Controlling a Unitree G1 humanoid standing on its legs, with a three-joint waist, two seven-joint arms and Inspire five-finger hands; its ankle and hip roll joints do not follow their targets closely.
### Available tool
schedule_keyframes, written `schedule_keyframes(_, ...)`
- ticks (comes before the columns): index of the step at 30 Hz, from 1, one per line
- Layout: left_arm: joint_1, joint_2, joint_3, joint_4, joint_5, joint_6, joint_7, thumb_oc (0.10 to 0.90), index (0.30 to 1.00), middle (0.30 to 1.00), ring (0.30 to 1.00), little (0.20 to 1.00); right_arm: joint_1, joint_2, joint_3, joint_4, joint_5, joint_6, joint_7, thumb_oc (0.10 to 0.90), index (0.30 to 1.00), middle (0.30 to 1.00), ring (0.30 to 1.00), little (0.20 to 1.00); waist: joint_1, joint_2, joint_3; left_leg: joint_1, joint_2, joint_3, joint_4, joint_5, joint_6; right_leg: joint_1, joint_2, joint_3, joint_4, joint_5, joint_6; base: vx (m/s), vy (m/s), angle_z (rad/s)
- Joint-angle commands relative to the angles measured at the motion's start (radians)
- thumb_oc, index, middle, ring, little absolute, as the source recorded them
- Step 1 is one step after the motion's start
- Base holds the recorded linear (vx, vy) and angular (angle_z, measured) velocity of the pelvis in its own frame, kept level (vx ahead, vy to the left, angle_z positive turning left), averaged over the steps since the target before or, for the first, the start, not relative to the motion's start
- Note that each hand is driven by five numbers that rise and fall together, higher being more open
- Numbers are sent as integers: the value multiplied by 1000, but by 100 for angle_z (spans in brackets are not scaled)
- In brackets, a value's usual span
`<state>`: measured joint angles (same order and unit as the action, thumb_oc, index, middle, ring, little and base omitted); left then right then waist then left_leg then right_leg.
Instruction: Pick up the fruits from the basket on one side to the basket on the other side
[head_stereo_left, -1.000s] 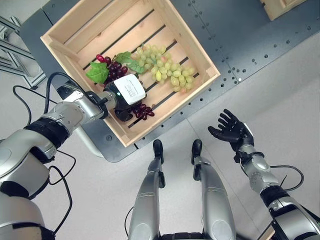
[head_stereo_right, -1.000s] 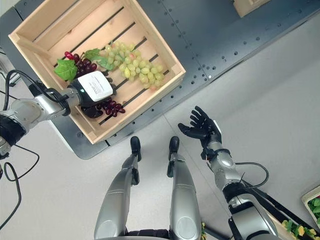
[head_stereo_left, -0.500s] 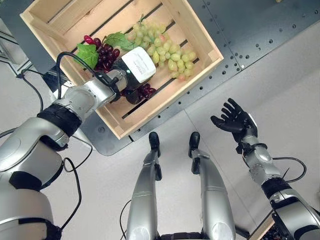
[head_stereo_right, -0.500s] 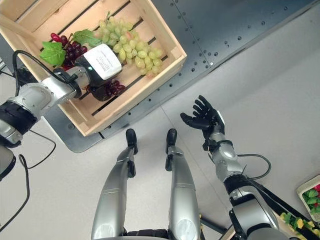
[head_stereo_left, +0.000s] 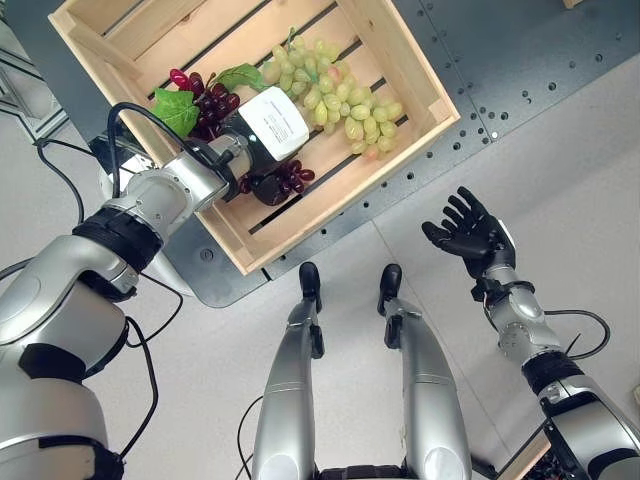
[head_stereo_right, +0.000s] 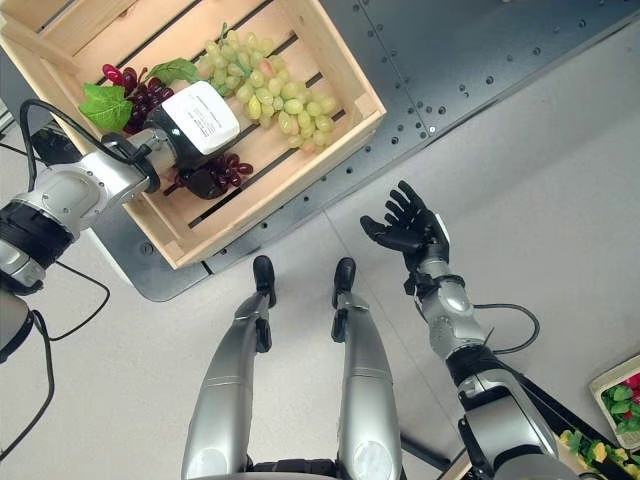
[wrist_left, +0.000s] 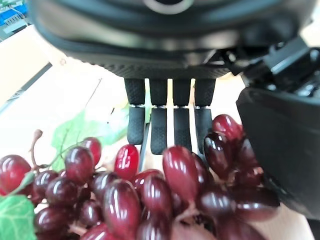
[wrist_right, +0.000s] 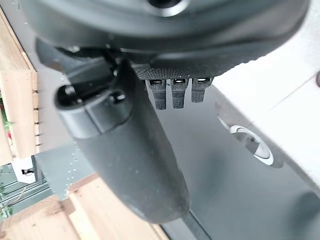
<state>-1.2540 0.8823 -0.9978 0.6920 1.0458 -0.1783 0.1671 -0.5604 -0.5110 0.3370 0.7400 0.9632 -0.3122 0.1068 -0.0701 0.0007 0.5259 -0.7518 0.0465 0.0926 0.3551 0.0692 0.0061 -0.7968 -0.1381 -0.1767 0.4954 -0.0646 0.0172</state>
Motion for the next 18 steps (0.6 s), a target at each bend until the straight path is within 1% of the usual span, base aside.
schedule_keyframes(1,117,44,1,194,91,114,-28,400,300,300,300,300,14,-32,-46,-92,67,-109,-31,800,900,900,900,900,-5,-16,-6,52,22,40,85,-136,-29,85,-3,-3,-34,-1,34,0,0,0)
schedule_keyframes(4,118,61,5,174,56,103,-10,400,300,300,300,300,22,-39,-49,-108,69,-108,-40,800,900,900,900,900,-4,-12,-6,78,19,42,77,-137,-29,111,-3,-4,-44,-1,35,0,0,0)
schedule_keyframes(6,119,72,11,154,3,113,-30,400,300,300,300,300,30,-40,-53,-114,69,-109,-39,800,900,900,900,900,-3,-8,-6,97,18,43,71,-139,-28,129,-4,-3,-50,-2,36,6,28,-3)
schedule_keyframes(7,123,85,20,135,-63,124,-44,400,300,300,300,300,37,-42,-56,-119,70,-108,-34,800,900,900,900,900,-1,-5,-6,119,15,44,63,-140,-27,148,-3,-3,-56,-2,38,0,0,0)
schedule_keyframes(8,124,86,21,132,-74,125,-42,400,300,300,300,300,38,-42,-55,-121,70,-107,-34,800,900,900,900,900,-1,-4,-6,122,15,44,61,-139,-27,151,-3,-3,-57,-2,38,12,34,-2)
schedule_keyframes(9,134,91,37,117,-174,145,-27,400,300,300,300,300,44,-40,-54,-131,68,-106,-37,800,900,900,900,900,1,-3,-6,142,13,47,51,-139,-26,169,-3,-4,-62,-3,39,10,18,-3)
schedule_keyframes(10,136,91,39,116,-185,147,-24,400,300,300,300,300,45,-40,-54,-132,68,-106,-38,800,900,900,900,900,1,-3,-6,145,13,47,49,-139,-26,172,-3,-4,-64,-3,40,0,0,0)
schedule_keyframes(12,159,89,87,107,-380,147,40,400,300,300,300,300,57,-32,-56,-146,63,-103,-42,800,900,900,900,900,6,-4,-6,182,11,49,33,-138,-23,205,-4,-6,-74,-4,42,0,0,0)
schedule_keyframes(13,163,89,95,106,-390,143,44,400,300,300,300,300,58,-31,-56,-147,63,-103,-43,800,900,900,900,900,6,-5,-6,186,11,49,30,-138,-23,209,-3,-6,-76,-4,42,0,0,0)
schedule_keyframes(14,191,83,147,105,-516,121,97,400,300,300,300,300,69,-28,-59,-160,60,-100,-48,800,900,900,900,900,11,-7,-6,214,6,47,14,-134,-22,236,-1,-4,-91,-2,43,0,0,0)
schedule_keyframes(15,200,81,163,107,-540,117,103,400,300,300,300,300,72,-26,-60,-163,58,-100,-49,800,900,900,900,900,11,-7,-6,222,5,47,10,-133,-21,243,0,-4,-95,-1,43,46,19,-1)
schedule_keyframes(16,244,69,234,107,-653,88,147,400,300,300,300,300,90,-21,-64,-178,50,-100,-50,800,900,900,900,900,14,-8,-6,255,2,45,-8,-133,-20,272,3,-1,-109,-1,44,0,0,0)
schedule_keyframes(17,248,67,243,106,-666,82,153,400,300,300,300,300,89,-20,-64,-179,50,-100,-51,800,900,900,900,900,14,-8,-6,255,1,45,-10,-130,-19,272,3,0,-111,1,44,39,19,-3)
schedule_keyframes(18,292,46,322,109,-785,52,174,400,300,300,300,300,107,-9,-69,-200,37,-100,-56,800,900,900,900,900,17,-10,-6,292,-3,43,-32,-127,-17,303,7,3,-128,4,47,19,9,-3)
